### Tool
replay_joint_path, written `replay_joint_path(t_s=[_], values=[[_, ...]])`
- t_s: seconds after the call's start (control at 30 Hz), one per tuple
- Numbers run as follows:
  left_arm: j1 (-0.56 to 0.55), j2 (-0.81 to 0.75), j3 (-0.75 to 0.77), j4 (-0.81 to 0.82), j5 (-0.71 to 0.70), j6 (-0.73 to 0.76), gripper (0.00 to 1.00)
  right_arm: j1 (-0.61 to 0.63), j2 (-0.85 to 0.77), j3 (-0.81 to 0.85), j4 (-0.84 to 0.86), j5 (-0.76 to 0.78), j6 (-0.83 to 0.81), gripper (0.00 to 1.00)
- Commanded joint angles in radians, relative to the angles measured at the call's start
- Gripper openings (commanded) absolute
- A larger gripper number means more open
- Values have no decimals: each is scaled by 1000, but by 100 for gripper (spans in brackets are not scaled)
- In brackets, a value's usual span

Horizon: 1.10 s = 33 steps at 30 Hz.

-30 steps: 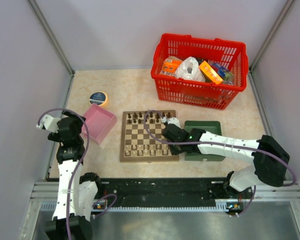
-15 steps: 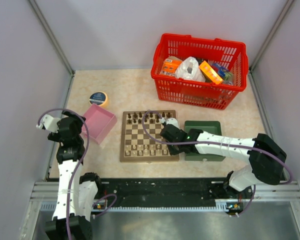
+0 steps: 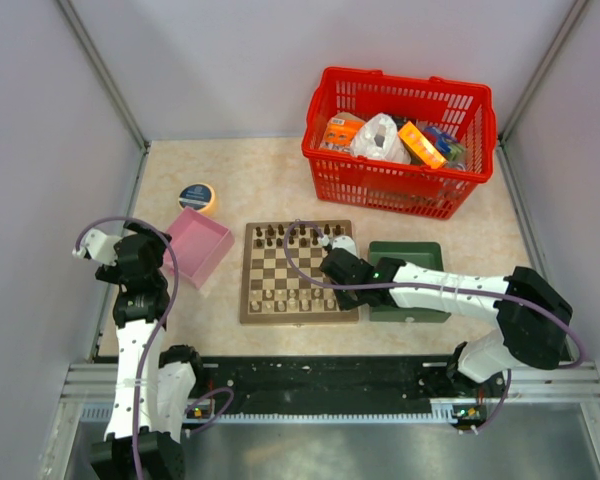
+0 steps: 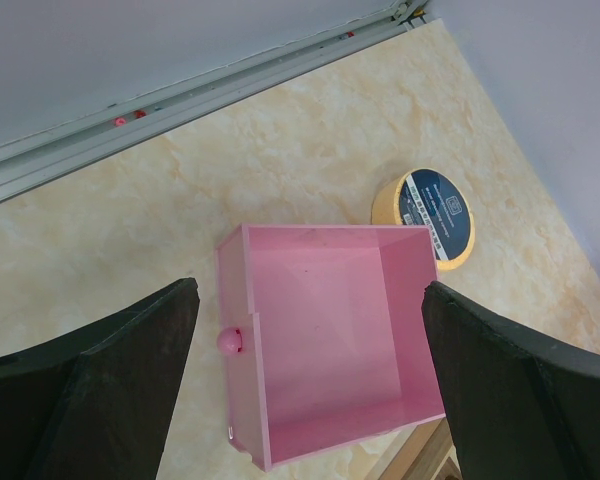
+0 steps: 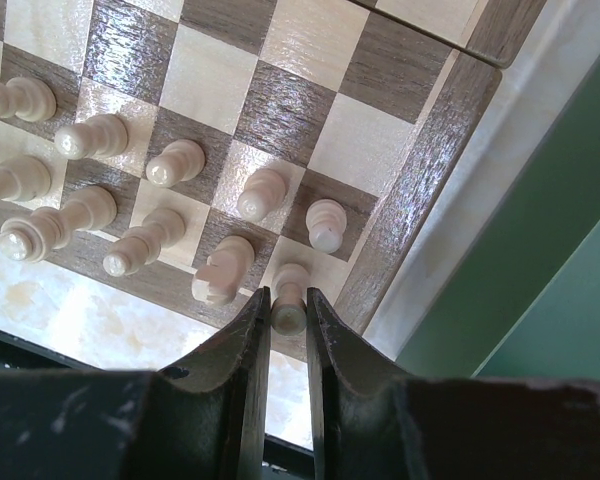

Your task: Set up the chess pieces on the board

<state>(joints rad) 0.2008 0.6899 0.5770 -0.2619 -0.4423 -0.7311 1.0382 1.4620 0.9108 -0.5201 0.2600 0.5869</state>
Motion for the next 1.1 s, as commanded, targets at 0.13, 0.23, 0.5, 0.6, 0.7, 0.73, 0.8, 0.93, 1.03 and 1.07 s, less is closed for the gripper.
replay_joint_path(t_s=[0.13,0.23,0.5,0.6,0.7,0.73,0.8,0.93,1.03,1.07], values=[[5,-10,-6,32,-10,6,99,13,0,17,-1,8,-16,18],[5,-7,-6,33,-10,2,99,11,3,22,-1,4,-21,18],[5,-4,-9,36,-9,1,99,13,21,20,2,4,-21,19],[5,-4,-8,36,-7,2,99,13,26,20,5,2,-21,19],[5,-6,-9,35,-9,4,99,13,24,25,3,2,-22,22],[5,-6,-9,33,-9,2,99,13,23,23,3,2,-22,23],[5,-6,-8,35,-9,2,99,11,20,26,3,2,-22,27],[5,-6,-8,35,-7,2,99,11,0,31,2,-7,-22,33],[5,-6,-6,36,-7,4,99,13,-23,42,-9,-5,-22,36],[5,-3,-6,38,-6,4,99,11,-34,49,-14,-2,-24,37]])
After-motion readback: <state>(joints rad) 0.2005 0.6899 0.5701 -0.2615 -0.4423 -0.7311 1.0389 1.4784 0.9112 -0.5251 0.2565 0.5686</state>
